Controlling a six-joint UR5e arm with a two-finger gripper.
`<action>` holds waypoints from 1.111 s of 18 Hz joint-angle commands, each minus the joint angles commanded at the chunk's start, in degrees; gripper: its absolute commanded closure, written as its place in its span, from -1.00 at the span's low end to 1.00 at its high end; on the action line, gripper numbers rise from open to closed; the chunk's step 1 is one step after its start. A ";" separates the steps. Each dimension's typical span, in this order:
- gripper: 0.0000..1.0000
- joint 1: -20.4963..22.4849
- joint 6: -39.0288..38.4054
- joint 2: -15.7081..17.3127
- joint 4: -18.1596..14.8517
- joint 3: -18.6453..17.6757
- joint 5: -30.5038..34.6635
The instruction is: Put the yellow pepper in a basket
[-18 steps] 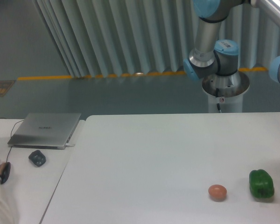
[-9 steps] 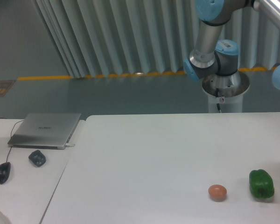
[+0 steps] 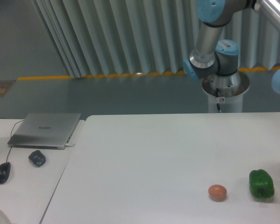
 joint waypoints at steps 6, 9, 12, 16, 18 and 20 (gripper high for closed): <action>-1.00 0.00 0.00 0.44 -0.09 -0.88 0.00; -1.00 -0.09 0.00 0.62 -0.09 -1.05 0.00; -1.00 -0.17 -0.35 0.79 -0.18 -1.41 -0.17; -1.00 -1.31 -2.46 1.49 -0.18 -2.54 -0.26; -1.00 -2.37 -1.93 2.02 -0.26 -3.52 -0.09; -1.00 -4.12 -1.94 2.46 -0.96 -3.95 0.17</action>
